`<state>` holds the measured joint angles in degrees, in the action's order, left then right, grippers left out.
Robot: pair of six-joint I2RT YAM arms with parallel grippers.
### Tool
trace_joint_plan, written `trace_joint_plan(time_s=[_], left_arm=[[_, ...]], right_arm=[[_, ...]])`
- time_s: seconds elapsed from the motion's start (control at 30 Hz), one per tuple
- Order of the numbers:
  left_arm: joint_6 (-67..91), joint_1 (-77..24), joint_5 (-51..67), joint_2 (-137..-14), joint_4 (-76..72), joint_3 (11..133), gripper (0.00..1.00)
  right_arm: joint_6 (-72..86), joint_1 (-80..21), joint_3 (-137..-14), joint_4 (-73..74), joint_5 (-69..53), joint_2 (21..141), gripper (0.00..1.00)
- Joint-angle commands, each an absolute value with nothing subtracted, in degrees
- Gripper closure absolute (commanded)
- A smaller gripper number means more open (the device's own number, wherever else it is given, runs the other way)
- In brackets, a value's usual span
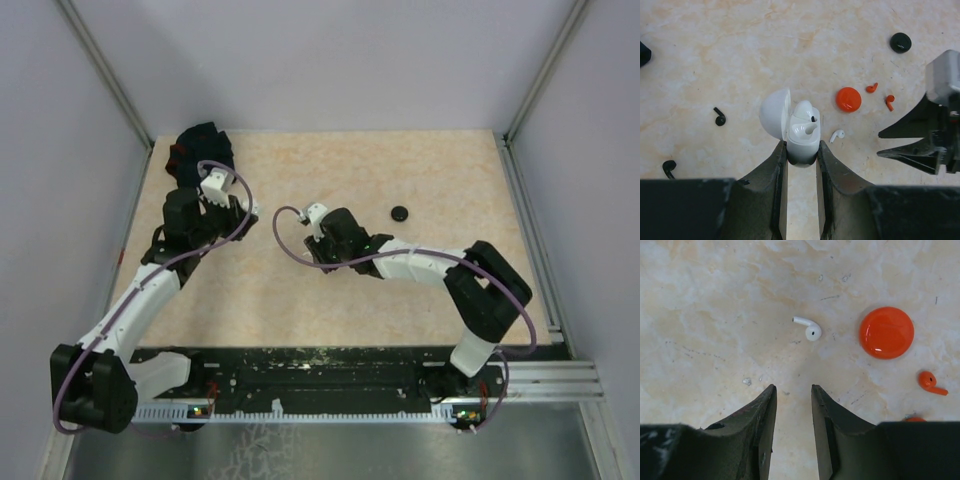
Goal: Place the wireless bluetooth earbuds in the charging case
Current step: Move the earbud to the center of the board.
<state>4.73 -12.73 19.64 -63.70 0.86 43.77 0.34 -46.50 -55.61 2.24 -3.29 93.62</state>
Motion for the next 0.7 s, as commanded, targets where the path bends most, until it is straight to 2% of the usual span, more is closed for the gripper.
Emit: trace_joint_plan(time_s=[0.0, 0.23, 0.67], left_arm=[[5.2, -12.4, 19.7, -61.6, 1.7, 45.9, 0.99], [5.3, -12.2, 20.6, -61.7, 1.9, 46.0, 0.99], [5.3, -11.9, 22.3, -62.6, 1.9, 46.2, 1.00]], right_arm=[[-0.9, -47.8, -61.3, -2.9, 1.0, 98.4, 0.65], [-1.8, -48.5, -64.7, -5.4, 3.0, 105.3, 0.65], [-2.6, -48.5, -68.0, -5.5, 6.0, 111.0, 0.66]])
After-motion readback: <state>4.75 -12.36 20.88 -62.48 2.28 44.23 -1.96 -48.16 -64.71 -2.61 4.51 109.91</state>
